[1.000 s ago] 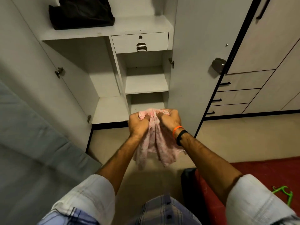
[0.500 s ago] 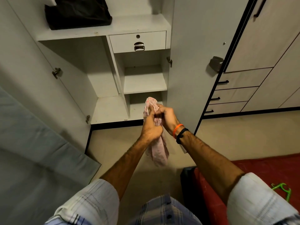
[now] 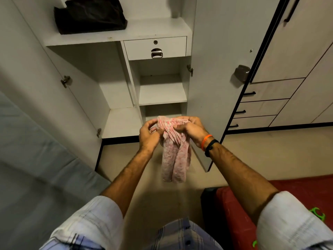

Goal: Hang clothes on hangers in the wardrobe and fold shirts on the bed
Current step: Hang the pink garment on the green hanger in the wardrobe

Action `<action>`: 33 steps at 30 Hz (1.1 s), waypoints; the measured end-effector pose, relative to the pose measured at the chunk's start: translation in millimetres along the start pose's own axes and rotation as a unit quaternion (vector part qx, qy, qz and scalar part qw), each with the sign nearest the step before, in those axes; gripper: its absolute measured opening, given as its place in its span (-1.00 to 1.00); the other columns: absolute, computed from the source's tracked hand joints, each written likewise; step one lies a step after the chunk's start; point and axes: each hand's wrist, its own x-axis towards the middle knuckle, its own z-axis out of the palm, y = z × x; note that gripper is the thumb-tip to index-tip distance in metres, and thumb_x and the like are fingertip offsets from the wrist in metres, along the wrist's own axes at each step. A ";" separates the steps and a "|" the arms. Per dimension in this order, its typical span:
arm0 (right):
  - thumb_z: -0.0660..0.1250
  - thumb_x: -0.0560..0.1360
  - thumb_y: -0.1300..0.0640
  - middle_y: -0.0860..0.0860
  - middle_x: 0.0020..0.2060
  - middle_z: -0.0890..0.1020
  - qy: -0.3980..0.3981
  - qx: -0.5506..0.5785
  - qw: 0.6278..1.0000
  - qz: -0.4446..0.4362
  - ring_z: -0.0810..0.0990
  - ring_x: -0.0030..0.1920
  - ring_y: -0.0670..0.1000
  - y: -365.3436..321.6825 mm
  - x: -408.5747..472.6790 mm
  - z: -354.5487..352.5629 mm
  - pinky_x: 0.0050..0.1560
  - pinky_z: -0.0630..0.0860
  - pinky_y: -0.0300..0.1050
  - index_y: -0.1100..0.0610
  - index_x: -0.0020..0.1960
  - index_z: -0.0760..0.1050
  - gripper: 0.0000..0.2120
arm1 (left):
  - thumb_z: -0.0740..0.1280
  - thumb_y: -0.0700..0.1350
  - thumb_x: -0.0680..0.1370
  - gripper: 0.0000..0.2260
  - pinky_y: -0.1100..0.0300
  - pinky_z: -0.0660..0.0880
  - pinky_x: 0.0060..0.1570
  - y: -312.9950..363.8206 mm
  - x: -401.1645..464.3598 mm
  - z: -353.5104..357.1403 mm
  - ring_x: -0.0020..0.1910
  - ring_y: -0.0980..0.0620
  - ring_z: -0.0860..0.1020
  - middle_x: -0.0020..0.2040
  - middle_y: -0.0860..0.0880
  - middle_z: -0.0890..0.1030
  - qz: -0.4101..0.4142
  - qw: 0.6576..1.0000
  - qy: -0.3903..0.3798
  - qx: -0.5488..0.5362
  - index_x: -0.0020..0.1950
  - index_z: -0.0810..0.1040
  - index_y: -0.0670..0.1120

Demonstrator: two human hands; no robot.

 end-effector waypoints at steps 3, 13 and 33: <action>0.35 0.47 0.41 0.10 -0.13 0.71 -0.083 -0.001 0.997 0.001 0.68 -0.10 0.06 -11.3 0.6 -15.5 0.03 0.62 -0.01 0.16 -0.01 0.64 -0.78 | 0.49 -0.15 0.48 -0.43 0.05 0.50 0.25 4.2 10.5 -19.0 0.32 0.00 0.45 0.34 -0.01 0.48 -0.060 0.996 -0.067 -0.003 0.44 0.39 -0.16; 0.38 0.49 0.35 0.06 -0.14 0.70 -0.092 -0.066 0.994 -0.002 0.67 -0.12 0.00 -12.1 8.5 -30.5 -0.14 0.60 -0.17 0.15 0.01 0.64 -0.83 | 0.59 -0.18 0.32 -0.65 0.12 0.62 0.02 13.8 18.8 -35.5 -0.02 -0.01 0.69 -0.04 -0.05 0.73 -0.111 0.986 -0.121 -0.019 0.07 0.65 -0.18; 0.48 0.44 0.29 0.06 -0.13 0.70 -0.072 -0.149 0.985 -0.056 0.67 -0.11 0.02 10.5 14.1 -22.0 -0.05 0.64 -0.08 0.19 0.05 0.64 -0.81 | 0.62 -0.07 0.33 -0.61 0.05 0.62 0.05 10.1 32.4 -57.0 -0.01 -0.07 0.65 -0.02 -0.08 0.69 -0.008 0.966 -0.136 0.221 0.08 0.64 -0.14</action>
